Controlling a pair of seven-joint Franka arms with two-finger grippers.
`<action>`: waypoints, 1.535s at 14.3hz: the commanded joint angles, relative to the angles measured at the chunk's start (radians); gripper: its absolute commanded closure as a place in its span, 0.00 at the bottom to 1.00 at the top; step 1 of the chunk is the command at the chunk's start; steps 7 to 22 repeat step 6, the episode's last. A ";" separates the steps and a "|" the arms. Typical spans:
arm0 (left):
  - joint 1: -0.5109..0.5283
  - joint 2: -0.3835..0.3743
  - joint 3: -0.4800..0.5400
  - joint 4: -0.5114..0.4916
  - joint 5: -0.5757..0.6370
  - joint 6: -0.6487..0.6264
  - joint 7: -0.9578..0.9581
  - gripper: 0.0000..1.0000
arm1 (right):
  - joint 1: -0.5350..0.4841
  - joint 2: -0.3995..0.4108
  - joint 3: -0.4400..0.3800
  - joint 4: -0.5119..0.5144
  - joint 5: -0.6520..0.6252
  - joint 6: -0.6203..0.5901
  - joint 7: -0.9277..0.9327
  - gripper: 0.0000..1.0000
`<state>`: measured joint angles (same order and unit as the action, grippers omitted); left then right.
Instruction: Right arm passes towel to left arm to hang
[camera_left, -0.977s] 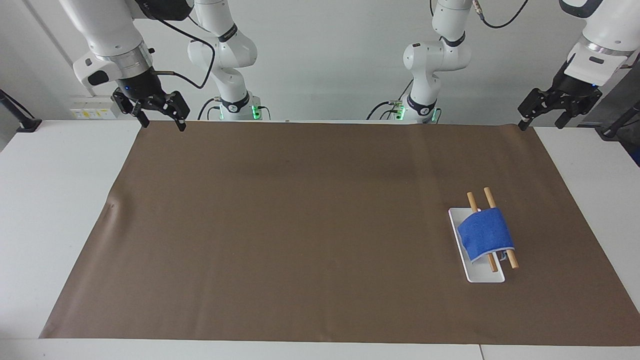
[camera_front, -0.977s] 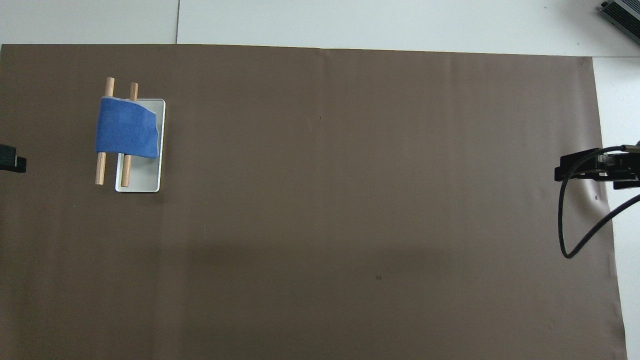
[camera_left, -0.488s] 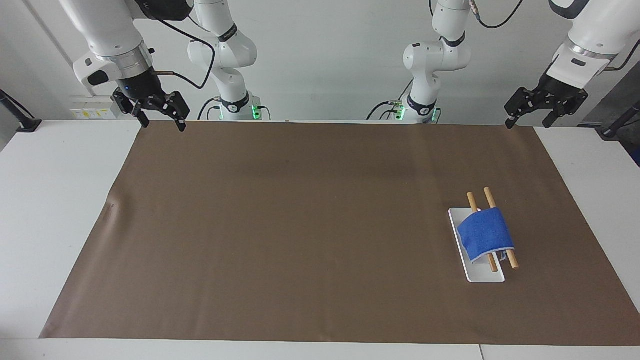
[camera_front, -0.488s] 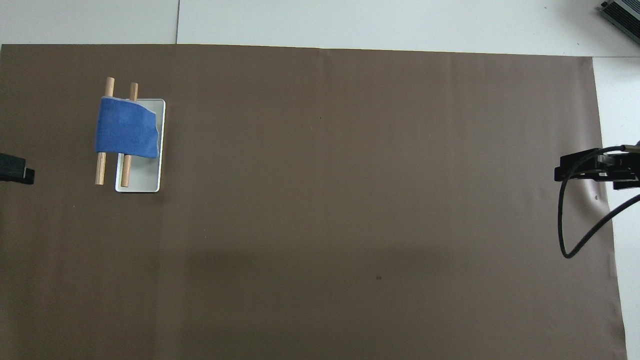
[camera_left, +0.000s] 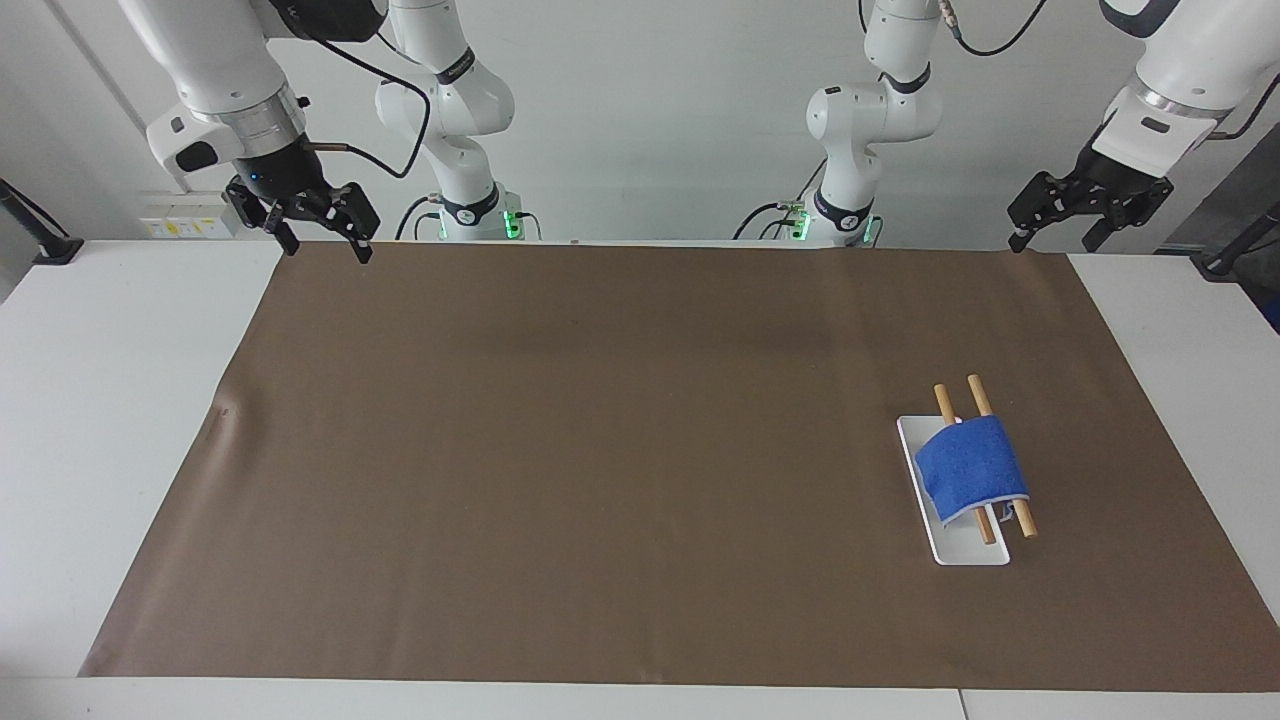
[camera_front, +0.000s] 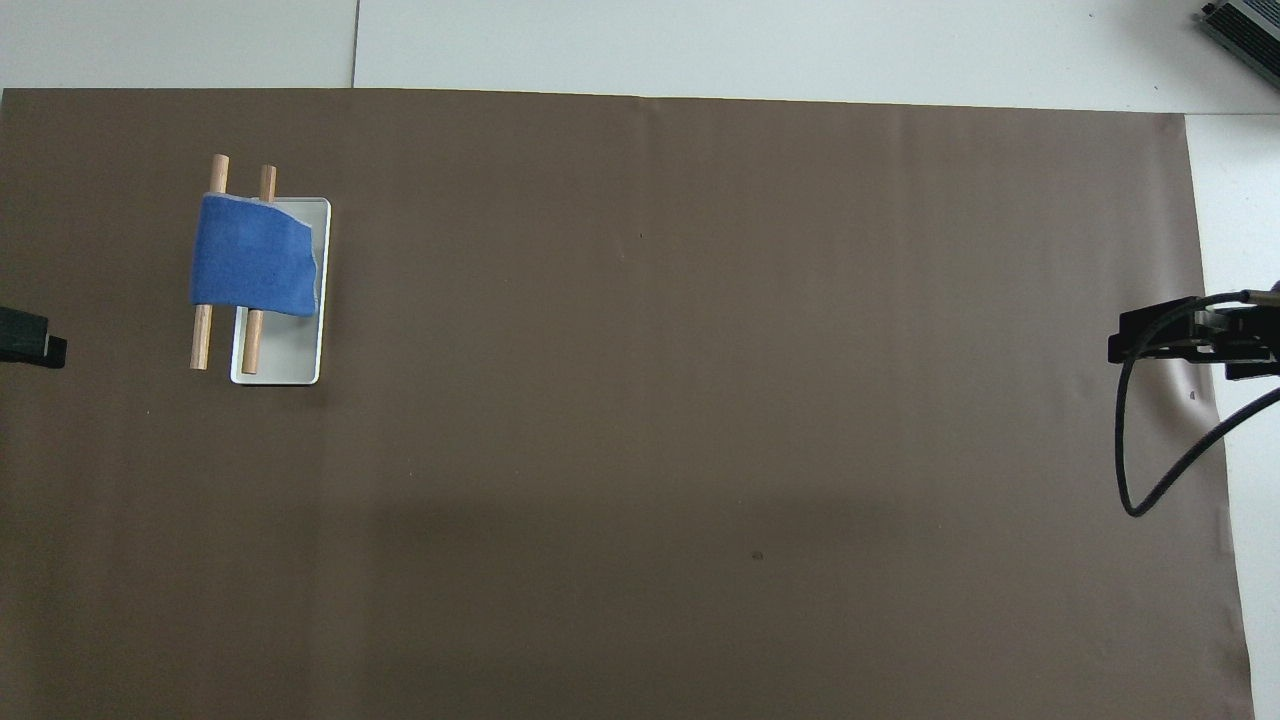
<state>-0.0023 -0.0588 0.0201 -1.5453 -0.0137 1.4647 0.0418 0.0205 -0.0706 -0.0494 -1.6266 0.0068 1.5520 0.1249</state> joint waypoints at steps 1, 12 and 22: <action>-0.002 -0.024 -0.006 -0.027 0.018 0.019 0.018 0.00 | -0.002 -0.006 0.005 -0.012 0.007 0.002 0.018 0.00; -0.007 -0.024 -0.008 -0.027 0.018 0.023 0.015 0.00 | -0.002 -0.006 0.005 -0.012 0.007 0.002 0.018 0.00; -0.007 -0.024 -0.008 -0.027 0.018 0.023 0.015 0.00 | -0.002 -0.006 0.005 -0.012 0.007 0.002 0.018 0.00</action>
